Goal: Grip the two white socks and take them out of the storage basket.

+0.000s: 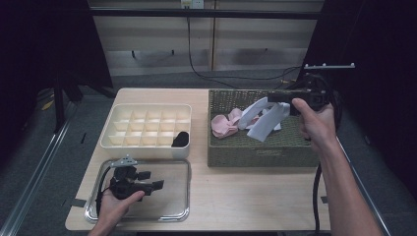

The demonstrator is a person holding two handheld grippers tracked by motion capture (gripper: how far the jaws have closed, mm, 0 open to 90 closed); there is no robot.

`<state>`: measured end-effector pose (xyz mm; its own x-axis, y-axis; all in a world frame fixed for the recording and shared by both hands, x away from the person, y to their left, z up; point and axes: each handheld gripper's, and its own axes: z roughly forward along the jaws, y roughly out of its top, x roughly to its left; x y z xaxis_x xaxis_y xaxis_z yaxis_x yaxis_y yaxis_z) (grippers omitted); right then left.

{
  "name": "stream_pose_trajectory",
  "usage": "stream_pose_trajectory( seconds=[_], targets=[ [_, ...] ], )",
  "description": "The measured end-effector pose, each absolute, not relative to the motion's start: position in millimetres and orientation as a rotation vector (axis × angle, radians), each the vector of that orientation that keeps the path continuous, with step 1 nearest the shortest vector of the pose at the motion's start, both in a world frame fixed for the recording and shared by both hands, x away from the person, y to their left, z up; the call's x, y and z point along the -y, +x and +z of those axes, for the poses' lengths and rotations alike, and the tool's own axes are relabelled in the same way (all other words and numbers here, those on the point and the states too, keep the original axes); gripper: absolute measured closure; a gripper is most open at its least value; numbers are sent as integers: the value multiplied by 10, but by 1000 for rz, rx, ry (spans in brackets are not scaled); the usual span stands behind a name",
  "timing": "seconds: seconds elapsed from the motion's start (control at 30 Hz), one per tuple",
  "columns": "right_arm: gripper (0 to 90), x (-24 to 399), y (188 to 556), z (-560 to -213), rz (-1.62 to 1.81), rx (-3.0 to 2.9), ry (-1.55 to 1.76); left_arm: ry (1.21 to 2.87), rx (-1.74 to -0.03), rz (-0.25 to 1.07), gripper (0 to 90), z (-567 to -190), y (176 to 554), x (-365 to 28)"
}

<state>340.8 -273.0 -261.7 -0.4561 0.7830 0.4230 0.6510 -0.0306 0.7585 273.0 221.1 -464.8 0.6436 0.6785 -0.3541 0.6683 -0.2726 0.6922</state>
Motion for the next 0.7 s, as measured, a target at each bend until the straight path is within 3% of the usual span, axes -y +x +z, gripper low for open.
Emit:
stream_pose_trajectory(
  seconds=[0.7],
  targets=[
    [895, 2619, 3097, -2609, 1555, -2129, 1488, 1990, -1058, 19, 277, -4650, 2737, -2223]
  ],
)
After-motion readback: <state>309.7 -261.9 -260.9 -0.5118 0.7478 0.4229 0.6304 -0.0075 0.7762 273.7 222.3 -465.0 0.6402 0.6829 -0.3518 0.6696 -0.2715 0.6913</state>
